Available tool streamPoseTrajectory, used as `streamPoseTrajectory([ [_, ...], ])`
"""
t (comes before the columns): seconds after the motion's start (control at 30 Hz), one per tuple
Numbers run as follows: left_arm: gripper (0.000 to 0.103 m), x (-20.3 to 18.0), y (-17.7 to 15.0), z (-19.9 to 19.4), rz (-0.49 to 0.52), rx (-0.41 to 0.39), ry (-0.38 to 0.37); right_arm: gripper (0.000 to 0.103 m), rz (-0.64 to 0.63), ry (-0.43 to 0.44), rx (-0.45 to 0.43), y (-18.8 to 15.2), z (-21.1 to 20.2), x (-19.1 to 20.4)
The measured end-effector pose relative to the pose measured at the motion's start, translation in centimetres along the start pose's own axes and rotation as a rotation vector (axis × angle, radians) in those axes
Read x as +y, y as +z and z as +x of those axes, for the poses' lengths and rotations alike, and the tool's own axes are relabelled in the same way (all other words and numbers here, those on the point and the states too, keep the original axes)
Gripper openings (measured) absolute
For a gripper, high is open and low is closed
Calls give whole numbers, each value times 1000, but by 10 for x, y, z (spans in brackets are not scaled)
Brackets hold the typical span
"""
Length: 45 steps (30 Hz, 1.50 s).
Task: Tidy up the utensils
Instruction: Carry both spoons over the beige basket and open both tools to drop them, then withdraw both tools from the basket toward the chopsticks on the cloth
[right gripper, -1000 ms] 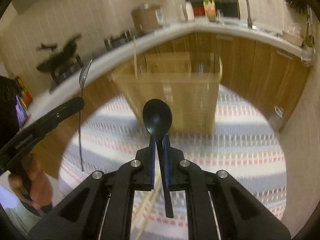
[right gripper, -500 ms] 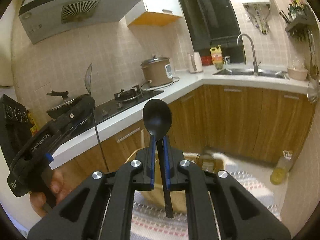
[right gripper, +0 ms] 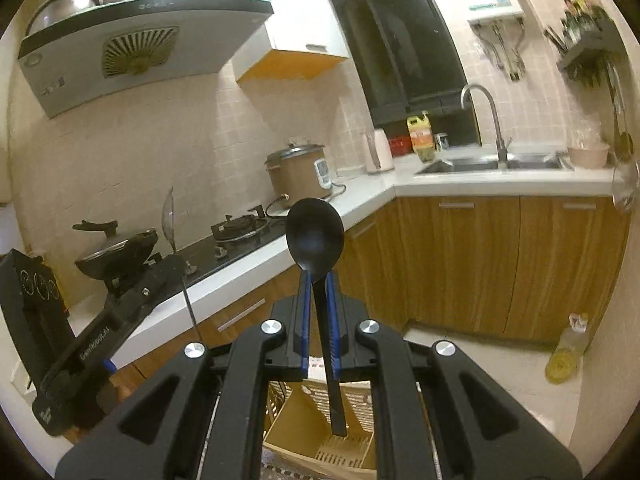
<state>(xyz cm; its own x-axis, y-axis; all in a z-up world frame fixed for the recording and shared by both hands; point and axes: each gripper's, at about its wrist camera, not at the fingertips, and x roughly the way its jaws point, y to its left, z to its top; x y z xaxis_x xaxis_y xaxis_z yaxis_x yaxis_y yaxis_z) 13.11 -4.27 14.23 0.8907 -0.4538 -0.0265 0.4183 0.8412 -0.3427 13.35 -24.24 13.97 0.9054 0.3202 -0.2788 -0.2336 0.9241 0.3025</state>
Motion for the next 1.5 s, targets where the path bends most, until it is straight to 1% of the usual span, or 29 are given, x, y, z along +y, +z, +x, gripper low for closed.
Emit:
streamPoseTrajectory([
  [0.13, 10, -6, -14, 5, 45, 2, 38, 6, 55, -5, 2, -14, 12, -11],
  [0.2, 10, -3, -24, 6, 49, 3, 64, 6, 71, -27, -18, -19, 14, -15],
  [0.27, 10, 1, -30, 6, 49, 8, 83, 6, 72, -38, -23, -24, 18, -17],
  [0.33, 10, 11, -38, 9, 28, 24, 97, 6, 60, -46, -22, -29, 20, -15],
  [0.4, 10, 19, -43, 11, 11, 35, 107, 6, 13, -64, -31, -36, 21, -8],
  [0.47, 10, 24, -49, 12, 6, 38, 82, 6, -21, -66, -30, -42, 23, -2],
  [0.63, 11, 23, -57, 15, 48, 60, 94, 6, -76, -49, -10, -52, 26, 9],
  [0.73, 12, 24, -57, 15, 55, 98, 82, 7, -80, -55, 2, -57, 21, 10],
  [0.77, 21, 25, -57, 14, 56, 105, 79, 7, -82, -61, 4, -59, 19, 10],
  [0.8, 39, 27, -56, 13, 54, 122, 77, 7, -79, -69, 3, -60, 16, 9],
  [0.83, 45, 29, -55, 10, 45, 127, 73, 7, -71, -76, 6, -60, 13, 8],
  [0.87, 48, 31, -54, 8, 40, 125, 69, 8, -64, -77, 13, -60, 11, 6],
  [0.93, 48, 32, -52, 0, 33, 132, 51, 15, -58, -78, 22, -59, 6, 4],
  [1.0, 48, 32, -49, -9, 36, 133, 44, 31, -60, -81, 20, -59, -4, 5],
  [1.07, 48, 33, -46, -18, 34, 135, 38, 41, -66, -87, 20, -58, -12, 8],
  [1.17, 48, 35, -41, -32, 12, 154, 19, 41, -73, -100, 24, -55, -29, 12],
  [1.23, 48, 36, -38, -41, -7, 210, -1, 41, -69, -99, 34, -52, -43, 14],
  [1.3, 48, 36, -40, -47, -24, 299, -35, 41, -77, -111, 73, -49, -55, 18],
  [1.37, 48, 31, -48, -47, -35, 469, -110, 41, -105, -121, 144, -49, -64, 24],
  [1.4, 48, 27, -54, -46, -20, 541, -128, 41, -120, -125, 181, -50, -67, 27],
  [1.5, 48, 9, -88, -44, 49, 798, -124, 41, -136, -139, 299, -62, -81, 32],
])
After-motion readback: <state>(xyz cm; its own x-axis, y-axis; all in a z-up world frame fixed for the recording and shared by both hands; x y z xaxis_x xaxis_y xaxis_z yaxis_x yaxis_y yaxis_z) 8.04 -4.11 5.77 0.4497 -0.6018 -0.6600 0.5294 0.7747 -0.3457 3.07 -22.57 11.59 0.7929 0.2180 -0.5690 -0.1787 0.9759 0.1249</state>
